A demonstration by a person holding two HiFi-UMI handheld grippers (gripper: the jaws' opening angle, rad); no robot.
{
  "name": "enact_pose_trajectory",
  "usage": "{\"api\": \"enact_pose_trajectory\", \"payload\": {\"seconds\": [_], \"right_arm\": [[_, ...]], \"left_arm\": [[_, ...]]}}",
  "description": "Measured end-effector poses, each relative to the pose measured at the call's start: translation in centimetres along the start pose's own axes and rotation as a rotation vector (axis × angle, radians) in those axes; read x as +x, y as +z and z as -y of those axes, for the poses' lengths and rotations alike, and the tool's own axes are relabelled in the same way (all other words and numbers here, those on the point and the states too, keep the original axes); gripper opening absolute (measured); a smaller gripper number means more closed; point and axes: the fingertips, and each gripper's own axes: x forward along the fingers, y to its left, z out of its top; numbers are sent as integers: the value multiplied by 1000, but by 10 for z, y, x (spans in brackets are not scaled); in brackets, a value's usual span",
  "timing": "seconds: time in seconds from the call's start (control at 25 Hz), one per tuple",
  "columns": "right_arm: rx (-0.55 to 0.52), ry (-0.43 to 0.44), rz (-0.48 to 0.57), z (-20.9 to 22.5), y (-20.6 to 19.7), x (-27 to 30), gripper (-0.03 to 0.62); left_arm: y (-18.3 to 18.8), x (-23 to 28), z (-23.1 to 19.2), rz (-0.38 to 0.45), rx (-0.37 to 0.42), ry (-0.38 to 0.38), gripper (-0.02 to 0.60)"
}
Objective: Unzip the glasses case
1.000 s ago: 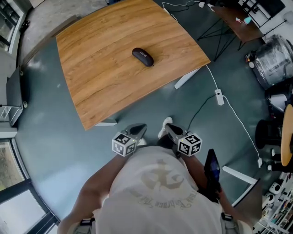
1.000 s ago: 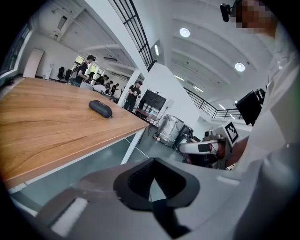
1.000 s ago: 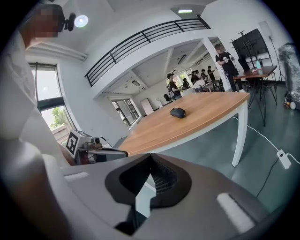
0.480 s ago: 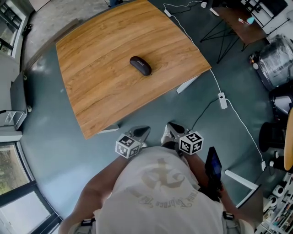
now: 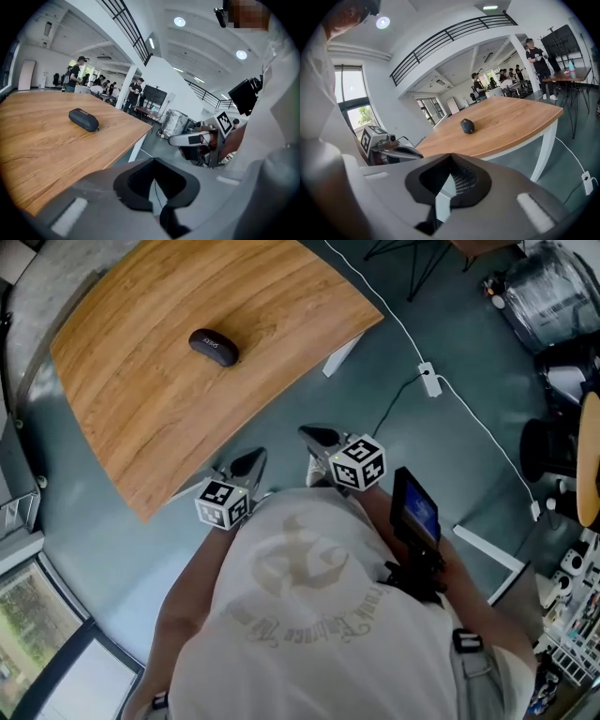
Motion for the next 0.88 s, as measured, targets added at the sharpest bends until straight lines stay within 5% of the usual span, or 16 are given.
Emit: {"api": "enact_pose_trajectory", "payload": {"seconds": [0.88], "right_arm": [[13, 122, -41, 100, 34, -27, 8]], "left_arm": [[52, 91, 6, 5, -82, 162, 2]]}}
